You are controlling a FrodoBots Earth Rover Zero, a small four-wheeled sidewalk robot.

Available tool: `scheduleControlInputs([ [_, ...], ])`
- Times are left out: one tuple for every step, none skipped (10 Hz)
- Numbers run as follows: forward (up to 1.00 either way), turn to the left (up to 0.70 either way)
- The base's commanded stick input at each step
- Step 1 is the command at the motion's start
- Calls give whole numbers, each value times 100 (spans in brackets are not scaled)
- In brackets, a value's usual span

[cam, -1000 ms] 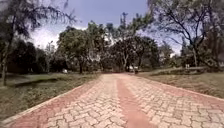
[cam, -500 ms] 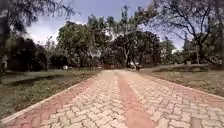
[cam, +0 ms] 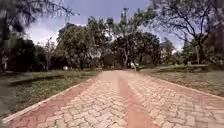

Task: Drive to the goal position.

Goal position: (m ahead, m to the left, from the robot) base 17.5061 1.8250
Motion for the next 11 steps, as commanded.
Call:
scheduleControlInputs([
  [70,0],
  [70,0],
  [70,0],
  [70,0],
  [70,0],
  [70,0],
  [70,0],
  [70,0],
  [70,0],
  [70,0],
  [70,0],
])
